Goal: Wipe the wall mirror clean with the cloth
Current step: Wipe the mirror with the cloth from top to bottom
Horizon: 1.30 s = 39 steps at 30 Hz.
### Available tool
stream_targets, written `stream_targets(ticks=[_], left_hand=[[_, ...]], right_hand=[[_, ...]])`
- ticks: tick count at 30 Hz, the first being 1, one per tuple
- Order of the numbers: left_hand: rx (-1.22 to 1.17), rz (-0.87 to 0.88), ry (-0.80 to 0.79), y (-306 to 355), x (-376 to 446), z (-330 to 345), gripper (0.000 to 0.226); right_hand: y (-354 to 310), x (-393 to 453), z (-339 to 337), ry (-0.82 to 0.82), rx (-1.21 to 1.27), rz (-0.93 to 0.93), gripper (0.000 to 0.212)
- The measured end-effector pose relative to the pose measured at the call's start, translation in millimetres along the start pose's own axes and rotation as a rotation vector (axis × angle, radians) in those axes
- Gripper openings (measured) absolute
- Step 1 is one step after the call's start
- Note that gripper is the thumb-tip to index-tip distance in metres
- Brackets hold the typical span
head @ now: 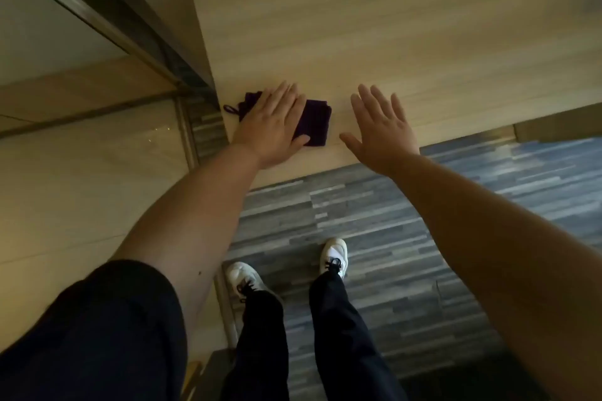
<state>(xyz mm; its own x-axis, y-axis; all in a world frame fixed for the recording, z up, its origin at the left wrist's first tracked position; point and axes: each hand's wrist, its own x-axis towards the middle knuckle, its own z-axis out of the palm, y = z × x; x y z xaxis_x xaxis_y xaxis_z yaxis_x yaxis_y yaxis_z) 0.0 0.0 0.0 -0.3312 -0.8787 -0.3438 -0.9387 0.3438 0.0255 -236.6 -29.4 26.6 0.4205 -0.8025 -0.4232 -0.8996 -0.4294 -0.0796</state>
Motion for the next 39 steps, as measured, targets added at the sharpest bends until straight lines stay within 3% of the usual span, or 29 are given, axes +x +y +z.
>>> stream_targets(ticks=[3,8,12,16,20,27,39], left_hand=[[-0.001,0.032,-0.006,-3.3,2.4,12.0,0.085],[0.023,0.099,0.341,-7.6,5.3,39.2,0.078],[0.067,0.08,0.444,-4.8,4.8,40.3,0.064],[0.13,0.042,0.45,3.4,-2.4,34.4,0.039],[0.088,0.032,0.409,1.4,-30.6,14.9,0.033],[0.069,-0.208,0.494,-59.2,-137.0,-87.9,0.038],[0.365,-0.615,0.769,-213.5,-370.8,-326.6,0.041]], right_hand=[[1.1,6.1,6.3,0.005,-0.028,-0.007,0.077],[-1.5,12.0,11.6,0.022,-0.019,-0.027,0.076],[-6.2,11.9,16.0,0.022,-0.006,-0.009,0.075],[-14.9,7.8,13.6,0.023,-0.009,-0.006,0.074],[-40.0,0.6,-9.3,0.026,-0.009,-0.057,0.073],[-120.3,-21.8,-111.7,0.114,-0.027,-0.199,0.072],[-331.7,-70.8,-345.3,0.454,-0.056,-0.516,0.073]])
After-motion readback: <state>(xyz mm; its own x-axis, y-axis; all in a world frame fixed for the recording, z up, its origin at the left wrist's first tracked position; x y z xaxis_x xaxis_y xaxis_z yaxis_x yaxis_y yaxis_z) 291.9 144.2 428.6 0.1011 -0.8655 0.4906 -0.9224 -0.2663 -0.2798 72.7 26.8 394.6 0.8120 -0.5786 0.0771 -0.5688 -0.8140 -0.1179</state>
